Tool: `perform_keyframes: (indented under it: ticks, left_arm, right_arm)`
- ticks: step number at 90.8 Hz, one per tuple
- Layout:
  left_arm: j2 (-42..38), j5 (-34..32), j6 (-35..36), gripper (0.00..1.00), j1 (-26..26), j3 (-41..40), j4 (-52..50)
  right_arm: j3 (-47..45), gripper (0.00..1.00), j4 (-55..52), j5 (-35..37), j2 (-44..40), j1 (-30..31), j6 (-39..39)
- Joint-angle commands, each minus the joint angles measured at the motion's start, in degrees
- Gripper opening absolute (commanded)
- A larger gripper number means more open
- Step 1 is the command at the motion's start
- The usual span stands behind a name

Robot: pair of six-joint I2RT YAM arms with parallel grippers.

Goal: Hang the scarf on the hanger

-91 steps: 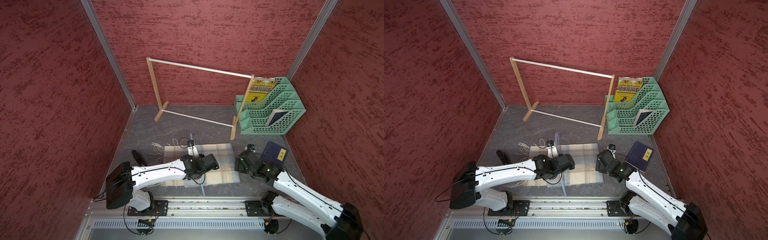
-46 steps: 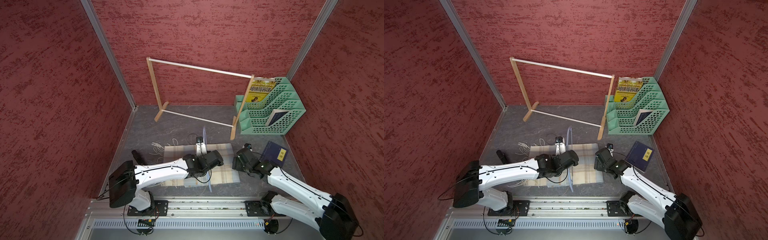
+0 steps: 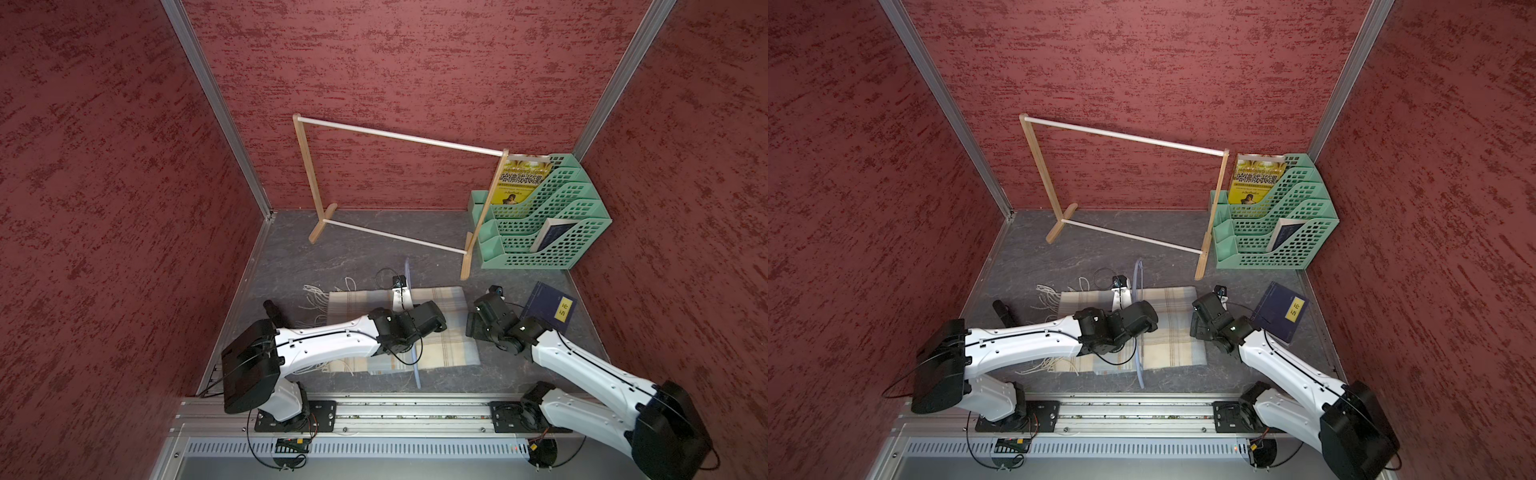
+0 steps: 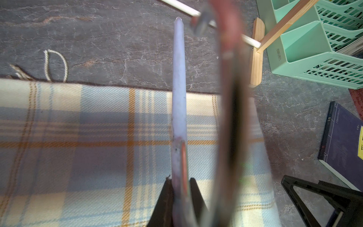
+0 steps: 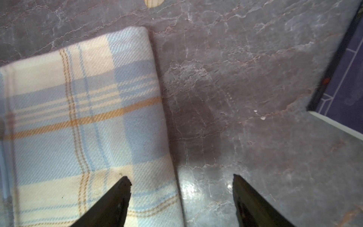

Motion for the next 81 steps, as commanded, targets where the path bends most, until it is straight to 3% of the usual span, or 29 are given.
perform_keyframes:
  ticks: [1,61,72,78,81]
  left_arm:
    - [1.4,-0.9,-0.7,0.00,0.3,-0.5,1.5]
    - [4.9,0.9,-6.1,0.00,1.4,0.9,-3.4]
    - [4.5,0.9,-7.2,0.00,1.8,0.6,-5.1]
    - [4.3,0.9,-7.6,0.00,2.0,0.4,-6.1]
    - [4.1,1.1,-7.6,0.00,2.1,0.3,-6.5]
  right_arm:
    - [-0.2,0.84,3.4,-2.1,2.0,-0.8,-0.5]
    - [-2.1,0.81,14.4,-9.9,13.8,-1.5,-0.1]
    - [-2.4,0.67,17.3,-12.6,16.4,-1.6,0.1]
    - [-2.7,0.49,19.0,-14.2,17.8,-1.6,0.0]
    - [-2.7,0.29,19.5,-15.0,18.2,-1.6,-0.1]
